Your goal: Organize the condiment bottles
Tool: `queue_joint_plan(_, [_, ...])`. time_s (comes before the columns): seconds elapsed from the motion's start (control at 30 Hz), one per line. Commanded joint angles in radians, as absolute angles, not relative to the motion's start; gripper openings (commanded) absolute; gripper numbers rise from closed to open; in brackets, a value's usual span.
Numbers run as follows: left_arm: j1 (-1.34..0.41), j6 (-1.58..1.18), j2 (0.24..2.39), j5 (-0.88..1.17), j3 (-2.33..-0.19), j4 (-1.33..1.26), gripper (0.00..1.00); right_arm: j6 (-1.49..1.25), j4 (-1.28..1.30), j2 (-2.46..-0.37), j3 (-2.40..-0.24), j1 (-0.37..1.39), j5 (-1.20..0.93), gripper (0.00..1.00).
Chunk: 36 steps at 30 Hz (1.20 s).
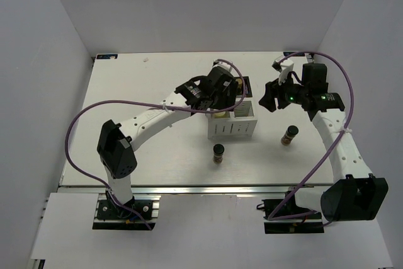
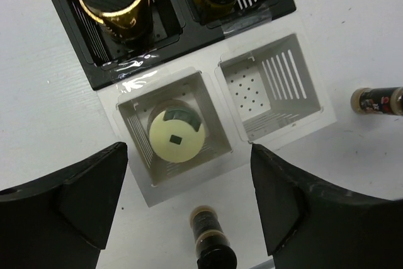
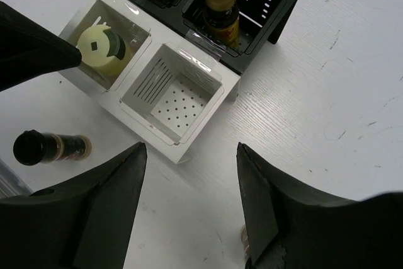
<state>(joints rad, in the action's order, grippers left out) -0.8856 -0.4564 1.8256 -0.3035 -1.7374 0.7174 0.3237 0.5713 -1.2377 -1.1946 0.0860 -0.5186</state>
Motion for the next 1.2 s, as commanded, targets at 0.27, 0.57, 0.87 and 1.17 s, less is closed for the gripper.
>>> queue_joint_plan(0.27, [-0.887, -0.511, 1.493, -0.339, -1.601, 0.644, 0.27, 0.363, 0.709, -1.160, -1.177, 0.029, -0.327, 0.23])
queue_joint_plan(0.57, [-0.887, -0.615, 1.125, -0.178, -1.123, 0.516, 0.78, 0.411, 0.723, -1.109, -0.984, -0.044, -0.107, 0.78])
queue_joint_plan(0.87, [-0.885, -0.669, 1.043, -0.161, -0.936, 0.476, 0.80, 0.423, 0.657, -1.227, -0.957, -0.086, -0.112, 0.75])
queue_joint_plan(1.17, [-0.887, -0.672, 1.074, -0.147, -0.925, 0.462, 0.81, 0.451, 0.660, -1.312, -0.945, -0.123, -0.143, 0.64])
